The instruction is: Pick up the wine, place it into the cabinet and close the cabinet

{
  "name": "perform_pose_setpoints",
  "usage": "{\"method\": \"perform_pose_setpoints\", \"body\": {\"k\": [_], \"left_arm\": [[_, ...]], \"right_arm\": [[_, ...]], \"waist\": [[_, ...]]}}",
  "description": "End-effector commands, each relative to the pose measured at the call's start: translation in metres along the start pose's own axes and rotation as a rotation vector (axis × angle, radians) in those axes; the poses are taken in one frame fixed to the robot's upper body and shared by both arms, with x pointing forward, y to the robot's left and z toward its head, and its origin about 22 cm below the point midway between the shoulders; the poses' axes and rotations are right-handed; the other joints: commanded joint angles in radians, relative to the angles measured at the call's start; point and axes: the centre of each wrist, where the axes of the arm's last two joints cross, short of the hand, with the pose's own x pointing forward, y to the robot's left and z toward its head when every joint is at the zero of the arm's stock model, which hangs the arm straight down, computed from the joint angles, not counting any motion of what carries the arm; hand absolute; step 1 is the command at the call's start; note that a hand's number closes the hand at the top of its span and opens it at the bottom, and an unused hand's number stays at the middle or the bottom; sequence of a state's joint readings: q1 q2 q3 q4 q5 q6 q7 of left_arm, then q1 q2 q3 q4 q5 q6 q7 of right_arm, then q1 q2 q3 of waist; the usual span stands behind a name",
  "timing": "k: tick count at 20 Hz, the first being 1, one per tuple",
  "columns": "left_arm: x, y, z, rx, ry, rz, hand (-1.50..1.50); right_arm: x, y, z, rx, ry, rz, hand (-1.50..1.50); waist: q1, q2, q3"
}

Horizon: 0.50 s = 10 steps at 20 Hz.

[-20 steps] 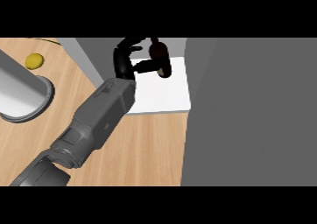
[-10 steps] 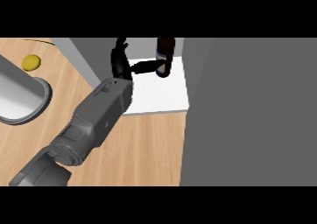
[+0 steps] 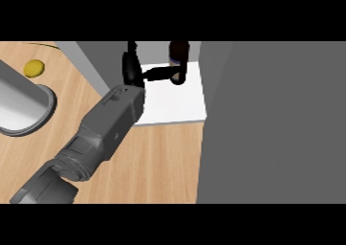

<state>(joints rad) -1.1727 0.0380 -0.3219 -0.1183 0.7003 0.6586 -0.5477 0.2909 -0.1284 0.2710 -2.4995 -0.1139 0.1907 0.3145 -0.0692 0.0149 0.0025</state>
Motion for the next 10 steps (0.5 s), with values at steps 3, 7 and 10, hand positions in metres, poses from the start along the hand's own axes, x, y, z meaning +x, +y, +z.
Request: {"method": "perform_pose_setpoints", "body": {"k": [3,7,10], "left_arm": [[0.0,0.033,-0.021,-0.069,-0.07,0.041,-1.5],[0.005,0.01,-0.008,-0.11,-0.102,0.106,-1.5],[0.004,0.009,-0.005,-0.134,-0.136,0.2,-1.5]], "right_arm": [[0.032,0.001,0.022,0.019,-0.057,-0.06,-1.5],[0.026,0.003,0.017,0.024,-0.054,-0.061,-1.5],[0.042,0.006,0.028,-0.001,-0.052,-0.066,-1.5]], "waist": [[0.019,-0.005,-0.002],[0.032,-0.008,-0.002],[0.043,-0.017,-0.003]]}}
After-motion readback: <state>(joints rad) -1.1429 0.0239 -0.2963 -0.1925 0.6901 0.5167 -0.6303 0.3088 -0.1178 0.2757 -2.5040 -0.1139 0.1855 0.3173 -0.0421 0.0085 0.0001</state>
